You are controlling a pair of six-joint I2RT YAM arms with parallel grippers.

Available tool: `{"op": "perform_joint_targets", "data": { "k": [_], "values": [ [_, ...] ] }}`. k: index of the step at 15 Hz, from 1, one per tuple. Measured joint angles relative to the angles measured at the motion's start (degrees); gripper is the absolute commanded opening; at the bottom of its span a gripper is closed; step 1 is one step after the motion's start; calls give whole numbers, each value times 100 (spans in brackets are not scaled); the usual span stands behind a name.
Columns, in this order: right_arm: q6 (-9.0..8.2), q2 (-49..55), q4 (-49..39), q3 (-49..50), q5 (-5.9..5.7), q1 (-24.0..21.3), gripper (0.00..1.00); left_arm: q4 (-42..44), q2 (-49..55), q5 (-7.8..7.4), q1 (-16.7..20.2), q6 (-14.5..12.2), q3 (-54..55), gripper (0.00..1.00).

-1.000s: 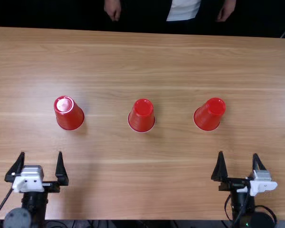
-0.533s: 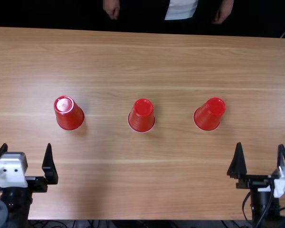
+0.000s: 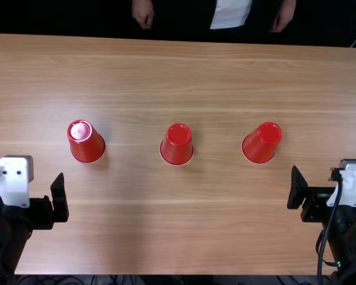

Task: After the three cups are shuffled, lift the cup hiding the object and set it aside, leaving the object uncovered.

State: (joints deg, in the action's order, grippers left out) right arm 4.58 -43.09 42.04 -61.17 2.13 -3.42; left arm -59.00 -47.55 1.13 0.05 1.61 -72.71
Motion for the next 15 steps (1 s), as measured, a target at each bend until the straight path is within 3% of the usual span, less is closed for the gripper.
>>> {"op": "perform_joint_targets", "data": {
  "k": [7,13,15],
  "values": [
    [0,-1119,1602,-918,0,0,100,-1283,-1580,-2,-17,282,-1263,100],
    [-9,-1762,2059,-1613,2,0,100,-1519,-2114,-7,-90,317,-1567,100],
    [-11,-1847,2076,-1624,4,0,100,-1510,-2330,9,-315,317,-1749,100]
  ]
}}
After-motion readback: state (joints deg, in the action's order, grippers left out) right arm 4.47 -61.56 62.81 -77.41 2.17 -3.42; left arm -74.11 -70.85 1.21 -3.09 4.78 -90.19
